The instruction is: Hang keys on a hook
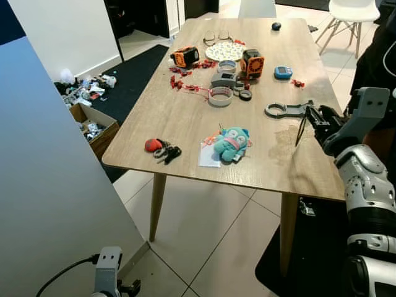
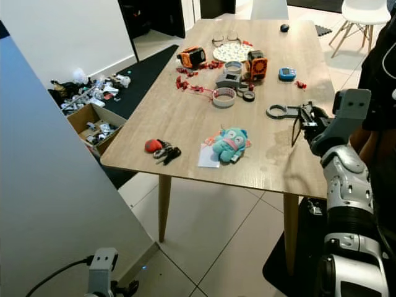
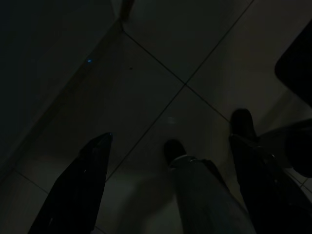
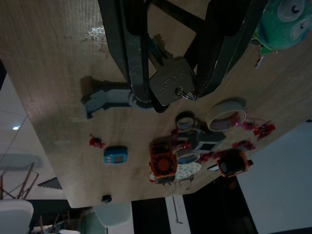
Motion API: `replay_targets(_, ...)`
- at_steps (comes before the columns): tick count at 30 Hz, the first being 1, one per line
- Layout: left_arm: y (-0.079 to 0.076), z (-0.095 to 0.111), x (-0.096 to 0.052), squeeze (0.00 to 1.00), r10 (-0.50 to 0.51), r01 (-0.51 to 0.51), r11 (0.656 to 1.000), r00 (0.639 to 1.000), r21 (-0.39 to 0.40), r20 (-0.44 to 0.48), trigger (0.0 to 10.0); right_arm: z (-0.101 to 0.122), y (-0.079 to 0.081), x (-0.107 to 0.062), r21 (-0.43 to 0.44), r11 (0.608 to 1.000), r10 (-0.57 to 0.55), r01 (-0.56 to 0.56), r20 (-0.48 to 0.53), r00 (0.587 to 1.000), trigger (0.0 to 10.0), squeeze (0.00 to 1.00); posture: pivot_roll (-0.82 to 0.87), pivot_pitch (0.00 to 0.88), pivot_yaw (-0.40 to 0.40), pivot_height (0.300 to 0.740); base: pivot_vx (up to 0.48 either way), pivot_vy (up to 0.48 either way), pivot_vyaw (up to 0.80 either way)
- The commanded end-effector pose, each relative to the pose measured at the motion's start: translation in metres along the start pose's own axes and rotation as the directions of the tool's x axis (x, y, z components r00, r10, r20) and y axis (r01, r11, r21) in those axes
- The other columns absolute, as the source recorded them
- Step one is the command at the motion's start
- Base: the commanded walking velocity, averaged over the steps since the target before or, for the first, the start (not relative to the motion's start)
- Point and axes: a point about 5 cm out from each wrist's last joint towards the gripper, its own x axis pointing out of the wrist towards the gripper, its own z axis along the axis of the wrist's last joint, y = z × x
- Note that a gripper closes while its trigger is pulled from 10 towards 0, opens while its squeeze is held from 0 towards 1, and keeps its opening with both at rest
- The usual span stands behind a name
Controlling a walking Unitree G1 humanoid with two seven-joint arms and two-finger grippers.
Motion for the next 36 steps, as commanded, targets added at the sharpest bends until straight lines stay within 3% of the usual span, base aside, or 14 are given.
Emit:
replay_targets(1, 0.002, 0.008, 0.0, 0.0, -0.008, 0.009, 1.0, 0.998, -0.021, 0.054, 10.0, 0.003, -0.004, 0.0, 0.005, 1.0, -0.014, 0.014, 0.016, 1.0, 10.0, 0.0, -0.13, 0.055, 0.091, 0.74, 0.0, 0.0, -0.54)
replay_targets(6, 0.0, 0.03, 0.001, 0.0, -0.063, 0.069, 0.997, 0.983, -0.027, 0.172, 10.0, 0.002, -0.004, 0.0, -0.006, 1.0, -0.014, 0.014, 0.008, 1.0, 10.0, 0.0, -0.13, 0.055, 0.088, 0.74, 0.0, 0.0, -0.3)
replay_targets(8, -0.002, 0.039, 0.001, 0.0, -0.099, 0.103, 0.995, 0.973, -0.006, 0.209, 10.0, 0.002, -0.003, 0.001, -0.001, 1.0, -0.013, 0.013, 0.006, 1.0, 10.0, 0.0, -0.12, 0.054, 0.081, 0.74, 0.0, 0.0, 0.0)
replay_targets(9, -0.008, 0.053, 0.002, 0.0, -0.172, 0.164, 0.985, 0.951, 0.051, 0.257, 10.0, 0.001, -0.002, 0.003, 0.004, 1.0, -0.007, 0.007, 0.004, 1.0, 10.0, 0.0, -0.12, 0.053, 0.077, 0.74, 0.0, 0.0, -0.69)
replay_targets(15, -0.021, 0.067, 0.005, 0.0, -0.25, 0.227, 0.968, 0.922, 0.11, 0.296, 10.0, 0.001, -0.001, 0.006, 0.008, 1.0, -0.008, 0.008, -0.002, 1.0, 10.0, 0.0, -0.11, 0.05, 0.069, 0.74, 0.0, 0.0, -0.8)
replay_targets(20, -0.035, 0.095, 0.005, 0.0, -0.315, 0.29, 0.949, 0.852, 0.124, 0.418, 10.0, 0.0, 0.002, 0.008, 0.009, 1.0, 0.007, -0.007, -0.005, 1.0, 10.0, 0.0, -0.1, 0.047, 0.059, 0.74, 0.0, 0.0, 0.0)
replay_targets(24, -0.038, 0.111, 0.004, 0.0, -0.317, 0.288, 0.948, 0.823, 0.135, 0.472, 10.0, -0.002, 0.003, 0.008, 0.009, 1.0, 0.012, -0.012, -0.009, 1.0, 10.0, 0.0, -0.1, 0.046, 0.058, 0.74, 0.0, 0.0, 0.0)
replay_targets(27, -0.036, 0.117, 0.004, 0.0, -0.289, 0.259, 0.957, 0.824, 0.13, 0.488, 10.0, -0.003, 0.004, 0.009, 0.008, 1.0, 0.017, -0.017, -0.011, 1.0, 10.0, 0.0, -0.1, 0.046, 0.058, 0.74, 0.0, 0.0, 0.0)
replay_targets(29, -0.033, 0.126, 0.003, 0.0, -0.254, 0.246, 0.965, 0.811, 0.087, 0.528, 10.0, -0.004, 0.004, 0.008, 0.007, 1.0, 0.017, -0.017, -0.014, 1.0, 10.0, 0.0, -0.11, 0.051, 0.058, 0.74, 0.0, 0.0, 0.0)
replay_targets(35, -0.032, 0.136, 0.001, 0.0, -0.244, 0.227, 0.969, 0.798, 0.1, 0.551, 10.0, -0.005, 0.004, 0.008, 0.005, 1.0, 0.019, -0.019, -0.019, 1.0, 10.0, 0.0, -0.11, 0.052, 0.055, 0.74, 0.0, 0.0, 0.0)
replay_targets(36, -0.031, 0.143, 0.0, 0.0, -0.24, 0.24, 0.968, 0.778, 0.079, 0.58, 10.0, -0.006, 0.004, 0.008, 0.002, 1.0, 0.021, -0.021, -0.022, 1.0, 10.0, 0.0, -0.11, 0.049, 0.049, 0.74, 0.0, 0.0, 0.0)
